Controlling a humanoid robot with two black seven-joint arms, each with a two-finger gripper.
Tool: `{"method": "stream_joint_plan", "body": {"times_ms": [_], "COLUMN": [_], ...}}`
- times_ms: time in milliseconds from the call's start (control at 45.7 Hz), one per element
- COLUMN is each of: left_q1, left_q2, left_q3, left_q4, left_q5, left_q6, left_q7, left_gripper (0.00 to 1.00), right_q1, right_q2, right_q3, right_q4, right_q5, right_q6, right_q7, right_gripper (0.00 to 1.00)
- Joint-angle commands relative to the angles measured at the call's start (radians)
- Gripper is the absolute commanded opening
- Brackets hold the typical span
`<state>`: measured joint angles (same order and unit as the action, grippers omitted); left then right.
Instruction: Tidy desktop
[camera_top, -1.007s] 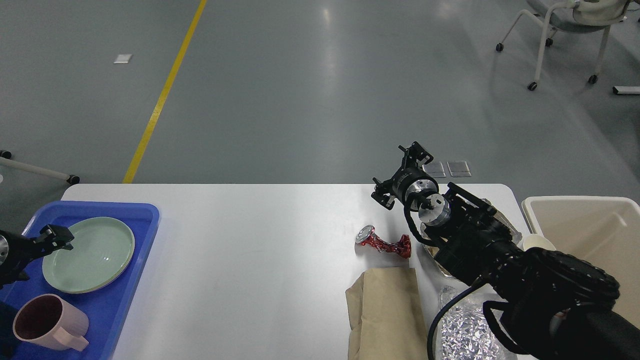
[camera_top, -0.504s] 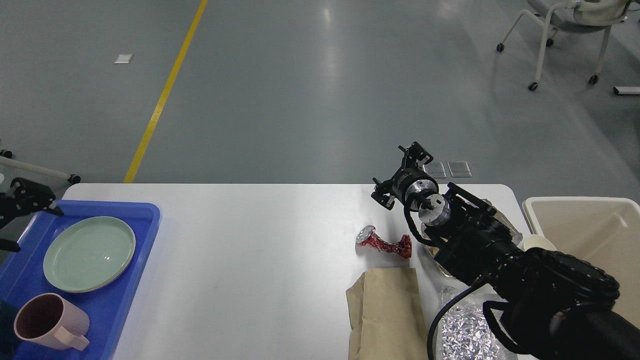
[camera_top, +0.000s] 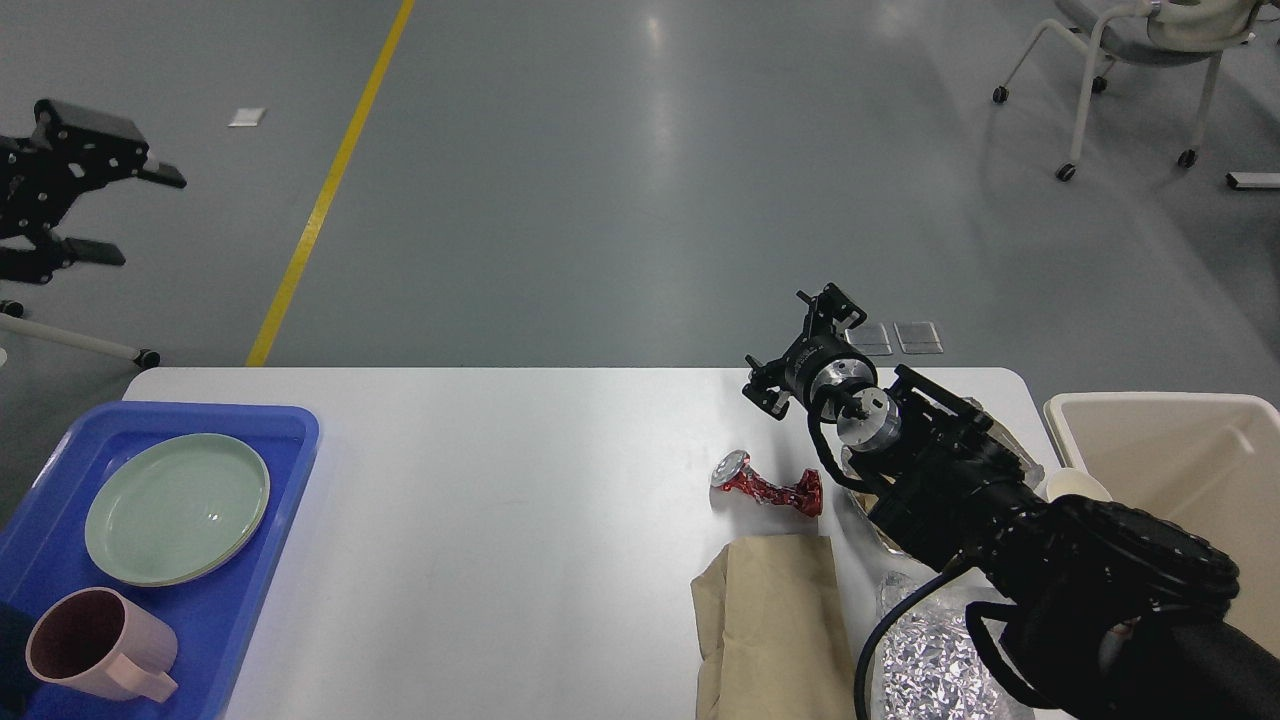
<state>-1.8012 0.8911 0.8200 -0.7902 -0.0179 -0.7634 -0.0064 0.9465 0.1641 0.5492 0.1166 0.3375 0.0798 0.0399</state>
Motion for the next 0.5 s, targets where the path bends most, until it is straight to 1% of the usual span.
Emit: {"method": "stream_joint_plan", "body": {"times_ms": [0,66,109,219,307,372,482], "left_q1": [0.078,0.134,0.177,0.290,0.387,0.442,0.520], "left_q2": [-0.011,-0.032,-0.044,-0.064,-0.136,-0.201,-0.314], "left_q3": [-0.136,-0.217,-0.272,-0.451,-0.609,-0.741,-0.964], "left_q4": [0.000,0.005,0.009,0.060,0.149,0.247,0.432], "left_q5": [-0.013,-0.036,-0.054,-0.096,-0.103,-0.103,-0.093], "left_q6": [0.223,0.350,0.416,0.547,0.619,0.657,0.667], "left_q7": [0.000,0.005,0.005,0.006,0.012,0.016,0.017], "left_gripper": [0.96,0.96,0.96,0.96,0.96,0.96,0.96], "right_q1": [0.000,0.000,0.000,0.000,0.000,0.000,0.000], "right_q2": [0.000,0.000,0.000,0.000,0.000,0.000,0.000], "right_q3": [0.000,0.000,0.000,0.000,0.000,0.000,0.000], "right_q4": [0.000,0.000,0.000,0.000,0.000,0.000,0.000], "right_q5": [0.000,0.000,0.000,0.000,0.000,0.000,0.000], "right_q6": [0.000,0.000,0.000,0.000,0.000,0.000,0.000], "right_q7": [0.000,0.000,0.000,0.000,0.000,0.000,0.000], "right_gripper": [1.00,1.00,1.00,1.00,1.00,1.00,1.00]}}
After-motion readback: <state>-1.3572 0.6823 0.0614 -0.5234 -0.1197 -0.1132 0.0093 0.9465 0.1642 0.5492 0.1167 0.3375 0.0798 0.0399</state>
